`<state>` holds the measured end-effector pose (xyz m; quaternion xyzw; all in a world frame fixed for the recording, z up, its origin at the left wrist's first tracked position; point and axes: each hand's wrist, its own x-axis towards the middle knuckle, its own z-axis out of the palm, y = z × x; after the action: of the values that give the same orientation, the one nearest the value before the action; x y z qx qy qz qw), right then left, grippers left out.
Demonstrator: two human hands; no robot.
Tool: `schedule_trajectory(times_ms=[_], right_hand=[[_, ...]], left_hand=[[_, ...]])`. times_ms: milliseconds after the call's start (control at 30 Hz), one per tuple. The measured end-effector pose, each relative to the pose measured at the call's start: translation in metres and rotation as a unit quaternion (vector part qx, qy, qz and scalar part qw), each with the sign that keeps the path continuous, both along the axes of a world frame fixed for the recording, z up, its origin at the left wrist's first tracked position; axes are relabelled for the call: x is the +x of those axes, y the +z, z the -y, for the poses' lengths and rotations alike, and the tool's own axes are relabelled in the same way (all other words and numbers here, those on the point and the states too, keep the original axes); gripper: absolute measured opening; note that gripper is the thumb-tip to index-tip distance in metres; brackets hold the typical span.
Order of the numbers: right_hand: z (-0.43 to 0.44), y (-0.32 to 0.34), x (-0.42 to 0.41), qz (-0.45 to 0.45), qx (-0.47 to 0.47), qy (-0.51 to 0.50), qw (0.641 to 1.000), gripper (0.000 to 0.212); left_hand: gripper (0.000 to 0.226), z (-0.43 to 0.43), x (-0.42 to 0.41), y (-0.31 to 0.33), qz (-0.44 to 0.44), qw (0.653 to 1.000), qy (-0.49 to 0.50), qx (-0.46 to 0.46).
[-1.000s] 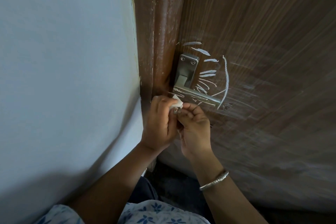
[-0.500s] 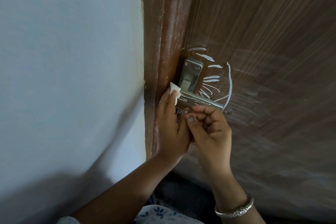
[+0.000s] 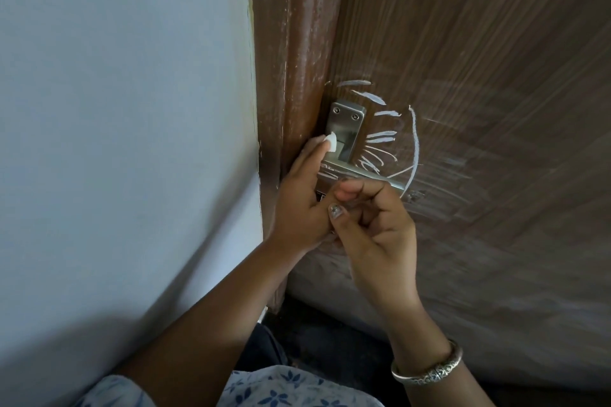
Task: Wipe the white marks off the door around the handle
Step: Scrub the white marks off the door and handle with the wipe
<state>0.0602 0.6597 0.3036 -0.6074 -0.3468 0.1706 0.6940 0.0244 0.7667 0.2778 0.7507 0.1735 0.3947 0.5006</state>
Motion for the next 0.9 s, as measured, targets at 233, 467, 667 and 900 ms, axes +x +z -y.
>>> schedule_trajectory(times_ms=[233, 467, 667, 900], right_hand=[[0.002, -0.002, 0.009, 0.003, -0.012, 0.009, 1.000, 0.028], [0.002, -0.004, 0.016, 0.005, -0.033, -0.005, 0.999, 0.040], [0.012, -0.001, 0.030, -0.005, -0.015, -0.069, 0.997, 0.038], [0.017, 0.010, 0.042, 0.050, 0.037, -0.114, 0.992, 0.033]], left_hand=[[0.054, 0.009, -0.002, -0.007, 0.011, 0.996, 0.077, 0.047], [0.060, -0.001, 0.001, -0.001, -0.015, 1.000, 0.007, -0.015], [0.047, 0.014, -0.005, 0.001, -0.011, 0.983, 0.167, 0.070], [0.039, 0.028, -0.002, 0.028, 0.077, 0.973, 0.100, 0.193]])
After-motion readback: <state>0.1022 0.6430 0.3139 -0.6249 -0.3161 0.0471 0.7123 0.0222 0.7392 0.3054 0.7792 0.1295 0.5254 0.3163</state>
